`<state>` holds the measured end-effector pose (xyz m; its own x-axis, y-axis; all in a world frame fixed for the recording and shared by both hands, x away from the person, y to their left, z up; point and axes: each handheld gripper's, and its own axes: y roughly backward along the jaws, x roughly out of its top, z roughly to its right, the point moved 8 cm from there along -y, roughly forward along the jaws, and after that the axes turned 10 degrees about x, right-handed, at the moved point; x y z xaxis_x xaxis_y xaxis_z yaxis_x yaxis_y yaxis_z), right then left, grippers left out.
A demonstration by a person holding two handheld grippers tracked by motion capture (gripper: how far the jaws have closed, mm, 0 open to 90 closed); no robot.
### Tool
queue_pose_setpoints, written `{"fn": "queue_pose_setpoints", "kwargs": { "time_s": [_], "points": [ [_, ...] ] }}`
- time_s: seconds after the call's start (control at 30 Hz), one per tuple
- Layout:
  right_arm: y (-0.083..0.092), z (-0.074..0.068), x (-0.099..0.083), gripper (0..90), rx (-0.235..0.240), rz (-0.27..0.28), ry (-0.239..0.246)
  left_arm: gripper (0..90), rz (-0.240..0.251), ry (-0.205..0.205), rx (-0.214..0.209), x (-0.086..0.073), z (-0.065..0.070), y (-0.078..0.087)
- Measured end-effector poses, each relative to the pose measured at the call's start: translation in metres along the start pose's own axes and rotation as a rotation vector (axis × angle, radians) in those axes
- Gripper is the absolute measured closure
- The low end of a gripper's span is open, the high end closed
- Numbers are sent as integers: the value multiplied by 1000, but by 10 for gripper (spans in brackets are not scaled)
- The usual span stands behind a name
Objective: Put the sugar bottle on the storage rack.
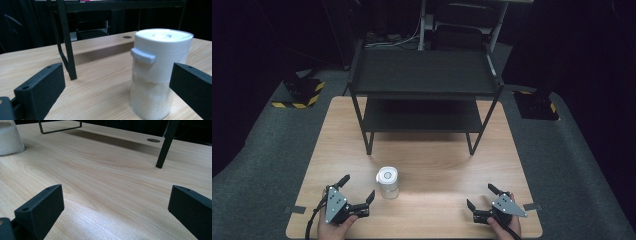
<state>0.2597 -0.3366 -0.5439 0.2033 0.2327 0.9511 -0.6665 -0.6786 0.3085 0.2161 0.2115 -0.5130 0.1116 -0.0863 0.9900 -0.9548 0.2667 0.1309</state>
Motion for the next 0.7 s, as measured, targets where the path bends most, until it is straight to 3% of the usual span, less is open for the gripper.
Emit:
{"fn": "queue_pose_setpoints", "kwargs": {
  "time_s": [0.17, 0.63, 0.7],
  "points": [
    [0, 0, 0, 2, 0, 2, 0, 5, 10, 10, -1, 1, 6, 0],
    [0, 0, -1, 1, 0, 5, 2, 5, -26, -13, 10, -13, 52, -15],
    [0, 0, -1, 1, -1, 7, 3, 4, -30, -1, 13, -15, 57, -17]
  ]
}}
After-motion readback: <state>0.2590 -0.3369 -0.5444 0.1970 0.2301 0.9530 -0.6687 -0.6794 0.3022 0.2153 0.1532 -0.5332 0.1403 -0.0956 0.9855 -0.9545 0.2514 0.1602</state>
